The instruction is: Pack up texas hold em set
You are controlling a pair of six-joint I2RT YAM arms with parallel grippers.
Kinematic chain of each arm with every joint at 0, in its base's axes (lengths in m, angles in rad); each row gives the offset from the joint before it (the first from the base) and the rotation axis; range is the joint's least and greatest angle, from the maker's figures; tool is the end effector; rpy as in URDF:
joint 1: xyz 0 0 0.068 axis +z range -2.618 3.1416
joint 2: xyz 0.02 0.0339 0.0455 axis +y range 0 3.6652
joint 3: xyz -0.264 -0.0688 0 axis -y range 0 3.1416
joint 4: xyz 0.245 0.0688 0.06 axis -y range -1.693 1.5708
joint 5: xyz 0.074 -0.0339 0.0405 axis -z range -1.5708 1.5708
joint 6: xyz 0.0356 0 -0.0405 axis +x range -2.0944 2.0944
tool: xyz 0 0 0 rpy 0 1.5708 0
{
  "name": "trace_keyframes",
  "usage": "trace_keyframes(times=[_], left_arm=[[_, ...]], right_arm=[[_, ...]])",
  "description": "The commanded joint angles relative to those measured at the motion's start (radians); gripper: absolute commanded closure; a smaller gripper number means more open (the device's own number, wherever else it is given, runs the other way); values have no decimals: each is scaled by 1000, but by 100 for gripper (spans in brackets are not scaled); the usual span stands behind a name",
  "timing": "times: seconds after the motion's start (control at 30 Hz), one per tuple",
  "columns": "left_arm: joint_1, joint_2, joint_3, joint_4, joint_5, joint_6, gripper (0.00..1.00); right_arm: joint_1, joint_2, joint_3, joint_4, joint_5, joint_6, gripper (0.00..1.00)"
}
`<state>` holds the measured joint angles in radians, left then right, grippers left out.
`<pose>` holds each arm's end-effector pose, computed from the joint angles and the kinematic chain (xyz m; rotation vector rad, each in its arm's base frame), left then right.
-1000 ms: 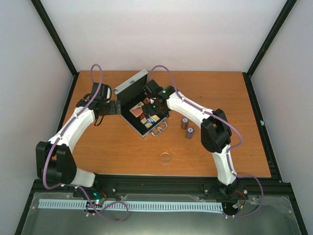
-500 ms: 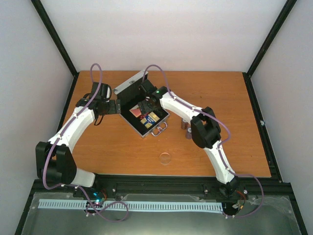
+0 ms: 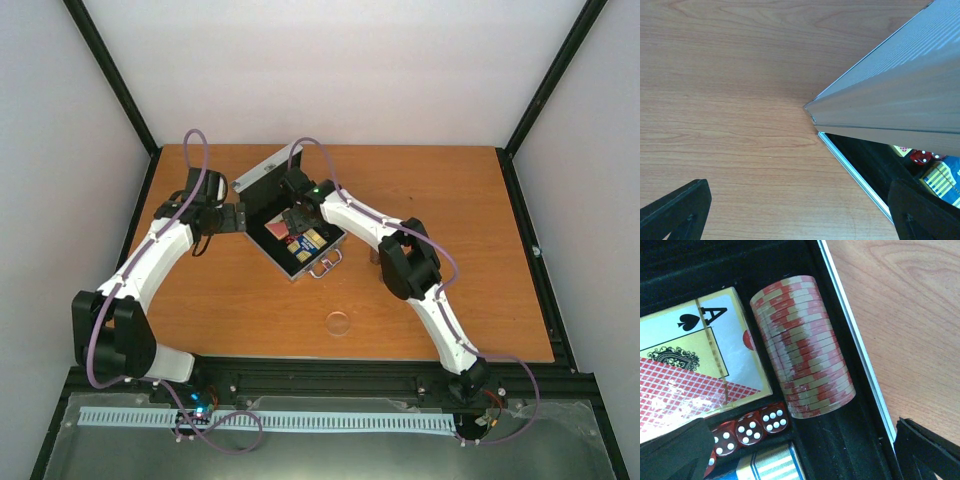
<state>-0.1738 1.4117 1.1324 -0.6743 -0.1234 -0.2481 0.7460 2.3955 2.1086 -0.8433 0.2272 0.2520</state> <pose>0.2898 -0.0464 0.2751 -0.1428 2.5098 -0.0159 0.3816 0.3417 0.1826 -0.5820 2.5847 0.0185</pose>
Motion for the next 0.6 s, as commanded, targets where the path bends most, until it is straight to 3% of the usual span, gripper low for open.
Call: trace_keyframes(times=[0.0,0.57], left_arm=[[7,-32,9,1,-7,1,0],[7,-39,-10,5,-4,-3,0]], right_arm=[[-2,28,21,-4,29,-22,0],[15,63,-3,-12,-15,-46,0]])
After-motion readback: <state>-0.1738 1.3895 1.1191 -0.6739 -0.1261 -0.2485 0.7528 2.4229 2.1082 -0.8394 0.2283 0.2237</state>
